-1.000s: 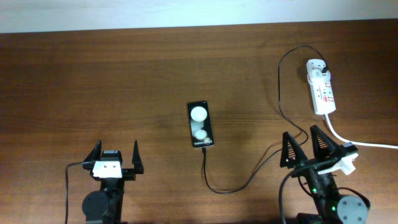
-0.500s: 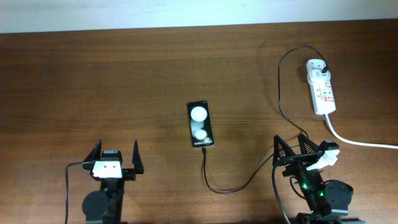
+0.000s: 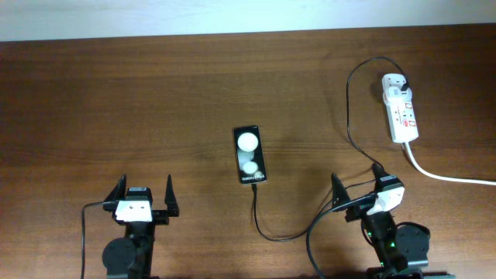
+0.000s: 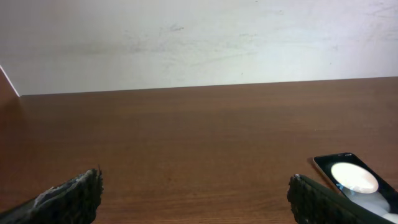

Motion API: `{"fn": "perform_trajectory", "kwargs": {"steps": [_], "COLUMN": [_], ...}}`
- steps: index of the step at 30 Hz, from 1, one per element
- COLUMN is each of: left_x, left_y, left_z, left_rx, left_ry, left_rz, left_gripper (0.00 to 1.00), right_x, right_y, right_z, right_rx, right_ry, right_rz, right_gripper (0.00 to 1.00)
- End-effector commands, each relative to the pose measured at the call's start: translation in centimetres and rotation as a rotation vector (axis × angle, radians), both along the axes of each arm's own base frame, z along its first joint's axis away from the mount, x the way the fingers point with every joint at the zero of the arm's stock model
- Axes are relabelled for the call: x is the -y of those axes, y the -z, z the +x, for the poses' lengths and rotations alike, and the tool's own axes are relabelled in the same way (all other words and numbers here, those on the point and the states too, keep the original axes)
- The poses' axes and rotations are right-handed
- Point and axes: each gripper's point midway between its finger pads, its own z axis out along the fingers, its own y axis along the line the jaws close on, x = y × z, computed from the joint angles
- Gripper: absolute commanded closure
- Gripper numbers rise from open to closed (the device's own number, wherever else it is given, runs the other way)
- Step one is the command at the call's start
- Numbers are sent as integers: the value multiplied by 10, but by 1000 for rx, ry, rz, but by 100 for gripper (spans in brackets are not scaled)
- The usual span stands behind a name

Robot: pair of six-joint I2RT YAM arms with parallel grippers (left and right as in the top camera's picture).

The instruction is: Plug charger to phone and switch on socket

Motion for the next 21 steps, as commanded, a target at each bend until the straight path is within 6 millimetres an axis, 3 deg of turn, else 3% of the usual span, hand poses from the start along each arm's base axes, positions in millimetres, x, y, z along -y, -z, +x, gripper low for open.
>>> {"fn": "perform_trajectory", "kwargs": {"steps": [1,7,21], "left_x": [0,0,0], "left_y": [2,2,2], "left_z": [0,0,0], "left_rx": [0,0,0], "left_ry": [3,3,3], "left_rz": [15,15,15], "left_gripper": [1,1,1], "right_x": [21,31,31], "right_y": [6,6,6], "right_z": [3,4,4], "right_rx": [0,4,6], "right_ry": [124,170,170], "right_rz": [-50,-102,-101], "right_gripper": [1,1,1]}}
